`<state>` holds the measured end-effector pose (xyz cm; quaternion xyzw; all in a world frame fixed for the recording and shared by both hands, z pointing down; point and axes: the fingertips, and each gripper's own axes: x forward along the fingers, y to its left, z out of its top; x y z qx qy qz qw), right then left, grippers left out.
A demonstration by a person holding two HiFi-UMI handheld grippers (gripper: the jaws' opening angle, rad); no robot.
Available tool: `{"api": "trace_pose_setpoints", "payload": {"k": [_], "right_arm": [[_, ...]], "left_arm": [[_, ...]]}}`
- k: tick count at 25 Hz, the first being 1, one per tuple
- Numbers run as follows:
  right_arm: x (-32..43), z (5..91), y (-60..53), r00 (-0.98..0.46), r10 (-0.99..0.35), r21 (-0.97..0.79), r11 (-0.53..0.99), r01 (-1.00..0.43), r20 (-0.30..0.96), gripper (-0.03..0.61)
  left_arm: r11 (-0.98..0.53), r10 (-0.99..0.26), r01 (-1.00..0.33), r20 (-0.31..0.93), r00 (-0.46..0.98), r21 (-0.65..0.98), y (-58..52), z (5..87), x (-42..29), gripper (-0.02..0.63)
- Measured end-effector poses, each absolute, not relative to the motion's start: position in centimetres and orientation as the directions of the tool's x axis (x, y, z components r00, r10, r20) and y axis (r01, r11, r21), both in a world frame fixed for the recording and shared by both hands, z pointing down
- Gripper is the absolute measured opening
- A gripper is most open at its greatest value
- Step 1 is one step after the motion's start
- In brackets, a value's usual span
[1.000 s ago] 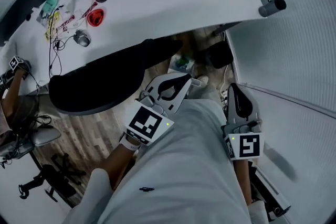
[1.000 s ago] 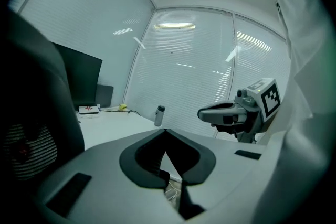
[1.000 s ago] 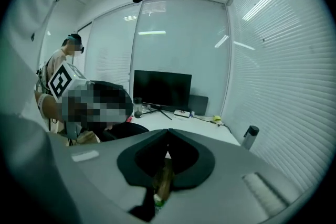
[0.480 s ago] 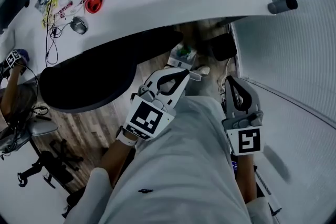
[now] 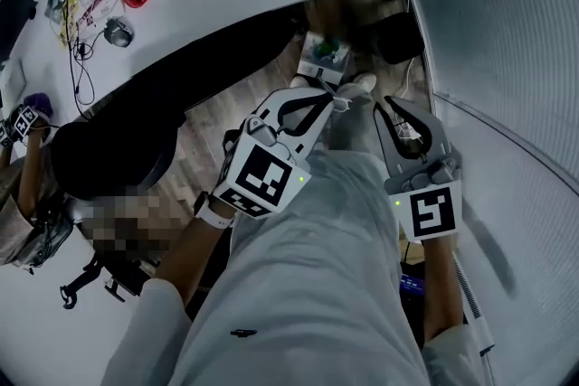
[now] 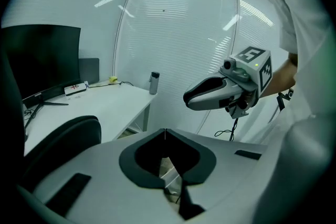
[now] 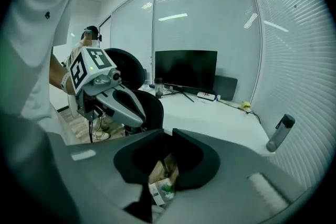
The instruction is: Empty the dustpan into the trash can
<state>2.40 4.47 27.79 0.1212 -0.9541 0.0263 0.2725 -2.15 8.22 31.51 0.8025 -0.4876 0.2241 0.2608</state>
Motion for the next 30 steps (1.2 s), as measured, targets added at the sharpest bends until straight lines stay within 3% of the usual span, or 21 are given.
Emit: {"api": "trace_pose_setpoints", "payload": {"k": [4, 12, 14, 20, 30], "right_arm": [[2.7, 30.4, 4.6, -0.822, -0.166, -0.016, 0.978, -0.208, 0.545, 0.135], [3.3, 35.3, 4.8, -0.825, -0.056, -0.091, 0.987, -0.129, 0.563, 0.196], [3.6, 36.5, 4.8, -0.825, -0.035, -0.105, 0.988, -0.114, 0.565, 0.243], [4.4, 40.0, 6.5, -0.802, 0.119, -0.181, 0.983, 0.014, 0.586, 0.299], [5.2, 46.1, 10.2, -0.769, 0.260, -0.238, 0.960, 0.145, 0.583, 0.304]], "left_arm": [[-0.422, -0.635, -0.890, 0.643, 0.428, 0.174, 7.9, 33.1, -1.4, 0.008], [-0.500, -0.523, -0.847, 0.717, 0.460, 0.179, 8.3, 36.9, 0.0, 0.028], [-0.509, -0.499, -0.841, 0.733, 0.462, 0.183, 8.3, 37.6, 0.3, 0.029], [-0.544, -0.415, -0.810, 0.769, 0.486, 0.218, 8.3, 39.3, 1.2, 0.099], [-0.670, -0.260, -0.710, 0.828, 0.497, 0.216, 9.8, 43.1, 2.4, 0.199]]}}
